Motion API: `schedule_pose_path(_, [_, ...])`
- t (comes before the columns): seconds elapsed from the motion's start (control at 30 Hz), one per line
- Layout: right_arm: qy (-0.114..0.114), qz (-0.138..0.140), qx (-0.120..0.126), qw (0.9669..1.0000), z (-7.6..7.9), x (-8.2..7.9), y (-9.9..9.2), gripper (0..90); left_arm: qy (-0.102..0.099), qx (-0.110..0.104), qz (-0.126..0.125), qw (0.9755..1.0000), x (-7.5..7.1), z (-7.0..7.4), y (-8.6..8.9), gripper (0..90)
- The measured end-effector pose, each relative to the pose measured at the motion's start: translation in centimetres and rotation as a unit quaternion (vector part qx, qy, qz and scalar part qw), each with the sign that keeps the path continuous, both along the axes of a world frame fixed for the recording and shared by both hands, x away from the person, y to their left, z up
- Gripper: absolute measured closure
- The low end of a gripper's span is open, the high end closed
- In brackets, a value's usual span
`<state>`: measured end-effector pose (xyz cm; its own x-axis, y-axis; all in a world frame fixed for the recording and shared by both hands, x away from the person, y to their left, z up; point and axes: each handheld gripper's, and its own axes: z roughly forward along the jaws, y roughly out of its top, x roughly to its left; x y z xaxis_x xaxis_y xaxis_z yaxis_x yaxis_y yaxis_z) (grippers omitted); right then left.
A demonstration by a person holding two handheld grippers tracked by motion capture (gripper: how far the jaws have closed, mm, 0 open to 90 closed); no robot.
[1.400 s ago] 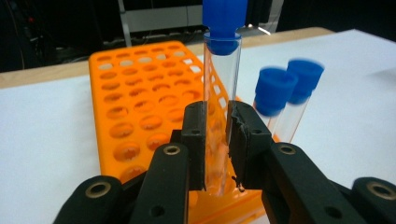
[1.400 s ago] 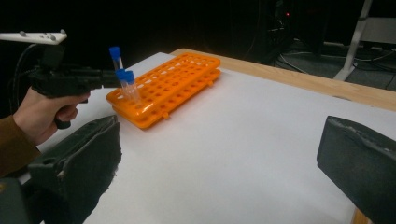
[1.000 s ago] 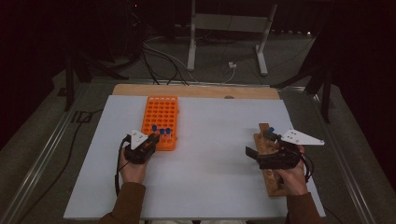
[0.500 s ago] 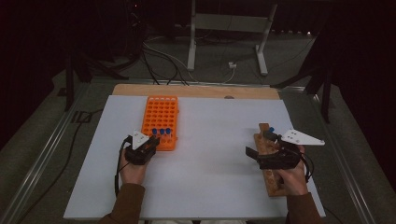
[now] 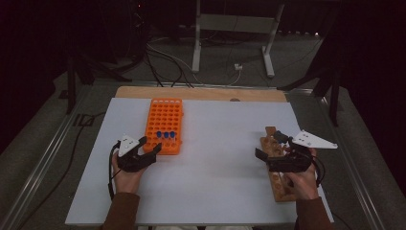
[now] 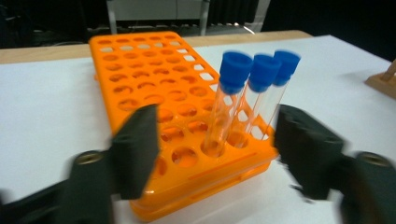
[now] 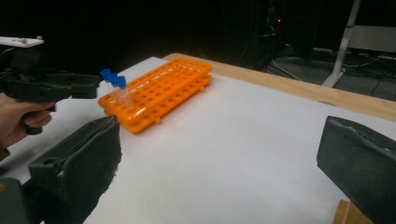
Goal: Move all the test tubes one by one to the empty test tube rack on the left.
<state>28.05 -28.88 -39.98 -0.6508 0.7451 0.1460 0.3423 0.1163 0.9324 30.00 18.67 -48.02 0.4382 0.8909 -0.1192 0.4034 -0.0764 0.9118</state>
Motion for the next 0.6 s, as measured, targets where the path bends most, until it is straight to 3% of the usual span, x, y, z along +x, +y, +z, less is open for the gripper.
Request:
schedule_pose_path(0.1, [-0.002,-0.009,0.002,1.0000,0.2,0.0,-0.6,0.0,-0.007,-0.008,0.008,0.9999,-0.7,0.5,0.2,15.3])
schedule_pose_path(0.2, [-0.008,-0.026,-0.013,0.9995,0.5,0.1,-1.1,0.0,-0.006,-0.015,0.014,0.9998,-1.1,0.9,0.1,2.7])
schedule_pose_path(0.33, [-0.019,-0.054,-0.027,0.9980,0.8,0.0,-2.3,0.0,-0.019,-0.017,0.011,0.9996,-1.4,1.4,-0.3,0.7])
schedule_pose_path(0.6, [-0.012,-0.097,-0.032,0.9947,-0.1,0.9,-4.7,7.5,-0.023,-0.021,-0.002,0.9995,-1.5,1.7,-0.8,0.7])
